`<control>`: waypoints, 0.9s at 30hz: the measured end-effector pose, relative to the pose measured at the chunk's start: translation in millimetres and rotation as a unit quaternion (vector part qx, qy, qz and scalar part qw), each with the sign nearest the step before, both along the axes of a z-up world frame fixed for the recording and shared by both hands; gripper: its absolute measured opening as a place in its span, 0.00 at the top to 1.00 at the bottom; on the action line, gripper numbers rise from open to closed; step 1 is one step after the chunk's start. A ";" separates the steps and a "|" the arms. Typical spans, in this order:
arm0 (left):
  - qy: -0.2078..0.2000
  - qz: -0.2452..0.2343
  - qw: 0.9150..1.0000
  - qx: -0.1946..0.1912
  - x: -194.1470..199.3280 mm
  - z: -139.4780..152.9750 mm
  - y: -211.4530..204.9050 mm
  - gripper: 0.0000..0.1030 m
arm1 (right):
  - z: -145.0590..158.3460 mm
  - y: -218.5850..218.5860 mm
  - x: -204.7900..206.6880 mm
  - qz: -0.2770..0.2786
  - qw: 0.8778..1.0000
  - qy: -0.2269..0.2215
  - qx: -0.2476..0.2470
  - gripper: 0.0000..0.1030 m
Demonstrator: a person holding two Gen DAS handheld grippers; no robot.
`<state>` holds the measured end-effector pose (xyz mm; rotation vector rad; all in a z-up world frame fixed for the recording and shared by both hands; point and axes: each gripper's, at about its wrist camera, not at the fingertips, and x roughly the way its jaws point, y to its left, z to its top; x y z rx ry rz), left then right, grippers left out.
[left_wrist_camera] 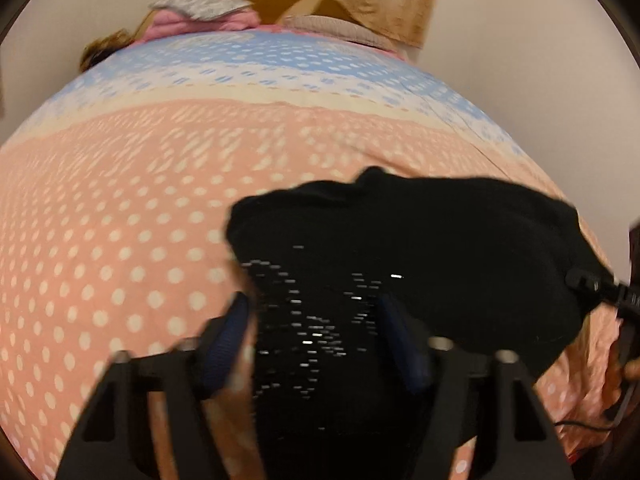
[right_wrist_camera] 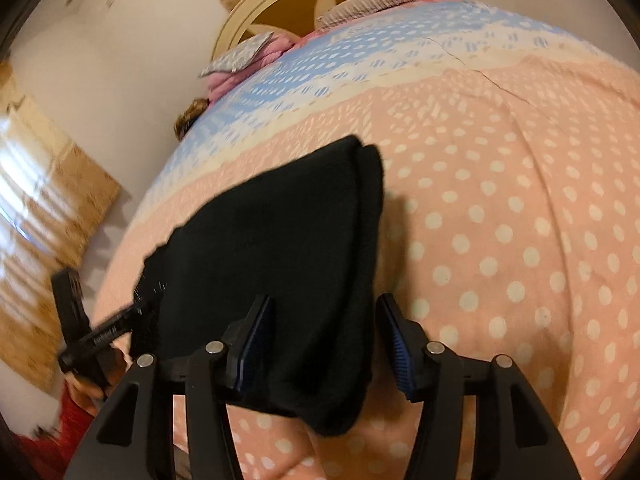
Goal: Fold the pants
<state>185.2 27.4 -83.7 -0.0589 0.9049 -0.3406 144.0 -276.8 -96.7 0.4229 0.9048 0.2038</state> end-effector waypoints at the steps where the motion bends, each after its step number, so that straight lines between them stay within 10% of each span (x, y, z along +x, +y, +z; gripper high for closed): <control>1: -0.009 -0.010 1.000 0.005 -3.3 2.8 -6.2 0.65 | 1.0 3.7 1.6 0.005 1.000 0.004 -0.011 0.47; 2: -0.020 -0.017 1.000 0.013 -5.8 6.1 -10.1 0.83 | 2.3 7.5 3.8 0.009 1.000 0.008 -0.020 0.62; 5: -0.048 -0.019 0.998 0.022 -8.2 16.9 -11.8 0.87 | 8.7 19.6 7.9 0.024 0.999 0.015 -0.041 0.73; 14: -0.105 0.033 0.994 -0.010 5.6 65.3 42.6 0.87 | 75.1 68.7 29.7 0.077 0.994 -0.063 -0.034 0.75; 27: -0.139 0.238 0.954 0.118 40.0 74.1 205.4 0.87 | 85.7 267.2 181.4 0.247 0.962 -0.111 0.021 0.75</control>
